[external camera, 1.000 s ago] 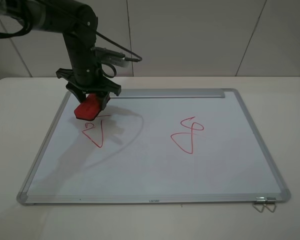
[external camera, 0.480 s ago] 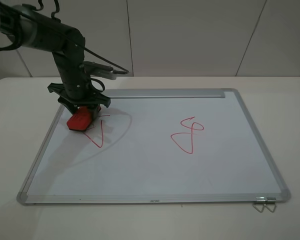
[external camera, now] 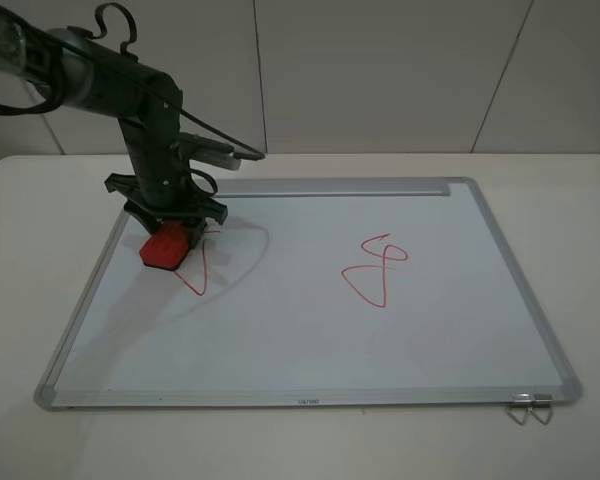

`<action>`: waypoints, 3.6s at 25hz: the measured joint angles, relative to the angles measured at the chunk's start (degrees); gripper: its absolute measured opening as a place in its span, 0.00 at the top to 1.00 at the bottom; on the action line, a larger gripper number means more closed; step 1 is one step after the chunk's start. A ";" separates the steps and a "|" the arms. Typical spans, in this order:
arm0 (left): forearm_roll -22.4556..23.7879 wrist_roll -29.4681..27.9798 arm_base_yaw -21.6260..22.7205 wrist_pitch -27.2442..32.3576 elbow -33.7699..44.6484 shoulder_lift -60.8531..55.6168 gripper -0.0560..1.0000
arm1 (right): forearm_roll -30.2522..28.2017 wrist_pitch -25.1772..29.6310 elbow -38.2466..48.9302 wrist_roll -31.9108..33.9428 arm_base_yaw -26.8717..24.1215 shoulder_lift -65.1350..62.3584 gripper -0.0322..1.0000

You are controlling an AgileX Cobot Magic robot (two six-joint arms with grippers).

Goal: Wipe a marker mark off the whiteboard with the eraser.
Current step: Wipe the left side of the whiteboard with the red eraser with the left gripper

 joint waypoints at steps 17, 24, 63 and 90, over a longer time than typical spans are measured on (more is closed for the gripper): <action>-7.97 8.66 -14.41 -2.88 -2.85 3.31 0.40 | 0.00 0.00 0.00 0.00 0.00 0.00 0.28; -6.82 6.01 -14.27 -3.03 -2.31 2.27 0.40 | 0.00 0.00 0.00 0.00 0.00 0.00 0.28; -7.27 1.69 -19.03 -12.66 15.11 -6.01 0.40 | 0.00 0.00 0.00 0.00 0.00 0.00 0.28; -0.69 0.82 5.78 -14.70 14.91 -5.89 0.41 | 0.00 0.00 0.00 0.00 0.00 0.00 0.28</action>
